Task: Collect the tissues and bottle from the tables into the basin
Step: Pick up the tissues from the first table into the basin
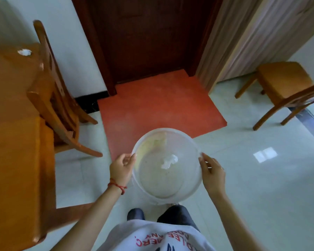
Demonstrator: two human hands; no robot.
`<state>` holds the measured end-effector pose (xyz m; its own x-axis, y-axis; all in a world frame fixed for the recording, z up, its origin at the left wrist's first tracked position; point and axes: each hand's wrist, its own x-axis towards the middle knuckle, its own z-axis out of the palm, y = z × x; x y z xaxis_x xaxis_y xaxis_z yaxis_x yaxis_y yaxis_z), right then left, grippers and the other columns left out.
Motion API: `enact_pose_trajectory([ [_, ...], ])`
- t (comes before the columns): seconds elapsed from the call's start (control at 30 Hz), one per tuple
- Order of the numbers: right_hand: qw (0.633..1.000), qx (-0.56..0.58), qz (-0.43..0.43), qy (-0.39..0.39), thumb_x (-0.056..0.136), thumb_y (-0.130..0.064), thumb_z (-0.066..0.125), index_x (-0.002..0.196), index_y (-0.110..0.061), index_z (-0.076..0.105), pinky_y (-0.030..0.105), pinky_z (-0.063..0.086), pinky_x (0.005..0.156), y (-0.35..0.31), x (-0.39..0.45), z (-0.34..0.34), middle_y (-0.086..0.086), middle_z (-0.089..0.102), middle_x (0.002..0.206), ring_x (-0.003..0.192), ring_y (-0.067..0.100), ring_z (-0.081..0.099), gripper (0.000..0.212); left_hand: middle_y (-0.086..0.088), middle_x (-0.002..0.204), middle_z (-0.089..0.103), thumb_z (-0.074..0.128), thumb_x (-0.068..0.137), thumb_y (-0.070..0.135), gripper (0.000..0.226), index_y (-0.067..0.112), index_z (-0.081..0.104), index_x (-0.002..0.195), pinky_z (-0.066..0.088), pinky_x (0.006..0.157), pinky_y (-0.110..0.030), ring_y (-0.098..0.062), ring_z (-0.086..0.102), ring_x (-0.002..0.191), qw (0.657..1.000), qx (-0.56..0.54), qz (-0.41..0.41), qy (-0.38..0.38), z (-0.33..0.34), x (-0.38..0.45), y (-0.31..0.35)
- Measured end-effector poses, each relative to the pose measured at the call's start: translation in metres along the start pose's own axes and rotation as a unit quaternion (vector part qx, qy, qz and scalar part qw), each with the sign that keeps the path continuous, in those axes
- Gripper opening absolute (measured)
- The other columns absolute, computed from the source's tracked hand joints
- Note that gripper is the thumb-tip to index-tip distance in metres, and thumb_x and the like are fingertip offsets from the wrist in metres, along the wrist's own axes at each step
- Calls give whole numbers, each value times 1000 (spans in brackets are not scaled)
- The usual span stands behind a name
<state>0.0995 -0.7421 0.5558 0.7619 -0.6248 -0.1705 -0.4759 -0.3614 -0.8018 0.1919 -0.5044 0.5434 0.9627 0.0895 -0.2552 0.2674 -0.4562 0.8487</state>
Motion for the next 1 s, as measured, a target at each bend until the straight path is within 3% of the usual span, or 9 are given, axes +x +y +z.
enact_pose_trajectory([
  [0.37, 988, -24, -123, -94, 89, -13, 54, 113, -10, 63, 27, 40, 74, -52, 168, -2, 5, 61, 94, 82, 20, 58, 25, -10, 73, 61, 61, 82, 18, 19, 0, 65, 80, 37, 62, -12, -24, 54, 72, 988, -27, -15, 150, 53, 65, 63],
  [0.57, 979, -36, -174, -104, 85, -6, 59, 107, -3, 65, 25, 39, 76, -84, 230, 36, 16, 68, 98, 82, 17, 57, 23, -8, 67, 59, 49, 67, 51, 53, 1, 64, 73, 39, 59, -17, -16, 52, 62, 980, -54, -33, 191, 55, 116, 78],
  [0.7, 972, -46, -198, -116, 84, -4, 59, 105, -3, 66, 21, 44, 65, -108, 269, 72, 17, 69, 94, 75, 19, 57, 22, -11, 72, 61, 57, 72, 35, 37, -1, 64, 76, 40, 60, -21, -24, 54, 70, 976, -49, -49, 204, 47, 163, 81],
  [0.8, 967, -55, -209, -138, 86, -5, 57, 105, -4, 66, 32, 51, 66, -136, 300, 99, 8, 65, 82, 70, 23, 58, 21, -10, 77, 61, 60, 72, 29, 34, -3, 65, 80, 40, 65, -24, -23, 54, 74, 974, -60, -50, 213, 37, 205, 89],
  [0.93, 960, -61, -233, -143, 86, -3, 56, 107, -6, 65, 14, 38, 62, -175, 333, 125, -1, 59, 82, 73, 20, 56, 23, -19, 81, 66, 53, 69, 41, 46, -1, 66, 81, 44, 70, -30, -24, 56, 75, 973, -65, -44, 218, 24, 251, 100],
  [1.0, 961, -55, -226, -152, 86, -3, 56, 107, -8, 65, 16, 37, 62, -191, 350, 139, -1, 58, 81, 74, 19, 55, 24, -16, 77, 64, 47, 64, 51, 58, -1, 66, 80, 41, 64, -24, -23, 55, 72, 972, -62, -45, 222, 18, 273, 106],
])
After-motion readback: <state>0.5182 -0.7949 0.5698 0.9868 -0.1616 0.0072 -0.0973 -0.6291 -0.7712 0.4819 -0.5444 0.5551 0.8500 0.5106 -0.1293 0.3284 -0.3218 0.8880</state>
